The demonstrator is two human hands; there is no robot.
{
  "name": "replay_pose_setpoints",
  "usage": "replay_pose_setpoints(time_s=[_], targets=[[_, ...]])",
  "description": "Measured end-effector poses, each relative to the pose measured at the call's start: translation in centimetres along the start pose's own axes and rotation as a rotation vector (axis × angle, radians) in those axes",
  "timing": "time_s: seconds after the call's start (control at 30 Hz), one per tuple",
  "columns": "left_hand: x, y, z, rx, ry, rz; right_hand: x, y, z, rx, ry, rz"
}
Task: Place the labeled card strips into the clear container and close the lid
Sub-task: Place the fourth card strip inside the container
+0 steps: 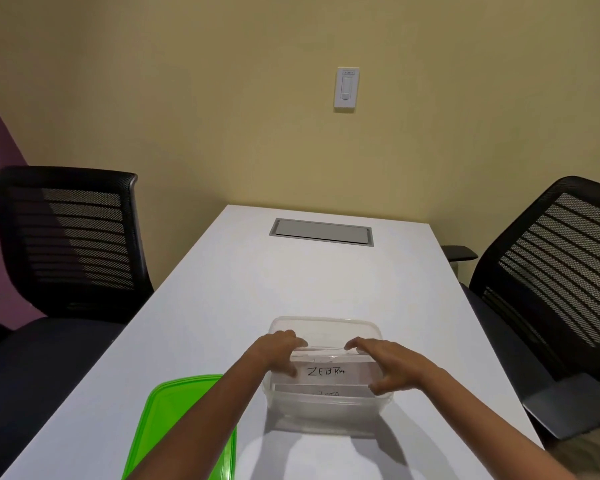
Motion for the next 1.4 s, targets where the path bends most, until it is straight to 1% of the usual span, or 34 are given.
replay_pose_setpoints(time_s=[0.17, 0.33, 0.43, 0.57, 0.97, 1.23, 1.4], targets=[[-1.7, 1.2, 0.5, 0.049, -0.052, 0.103, -1.1, 1.2, -0.5, 0.013, 0.044, 0.008], [-2.9, 2.5, 0.6, 0.07, -0.046, 0.126, -2.4, 2.6, -0.9, -0.002, 0.028, 0.043], [-3.8, 3.2, 0.6, 0.087, -0.021, 0.141, -3.3, 3.5, -1.2, -0.011, 0.001, 0.091], [-4.9, 3.8, 0.7, 0.106, 0.009, 0.139, -4.3, 4.5, -1.4, -0.011, -0.043, 0.149], [-6.4, 3.9, 0.8, 0.123, 0.063, 0.106, -6.2, 6.1, -0.9, -0.03, -0.131, 0.255], [-6.7, 3.6, 0.8, 0.118, 0.047, 0.005, -6.5, 6.1, -0.9, -0.049, -0.142, 0.248], [-6.7, 3.5, 0.8, 0.117, 0.025, 0.003, -6.7, 6.1, -0.8, -0.066, -0.126, 0.239]])
Point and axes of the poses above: each hand's wrist, its own y-axis towards the middle knuckle, its own x-axis out of the back of the hand, z = x × y, the point moved 2 cm from there along y, towards the middle knuckle, and after that the axes turned 6 degrees about -y, right-handed, at the moved point
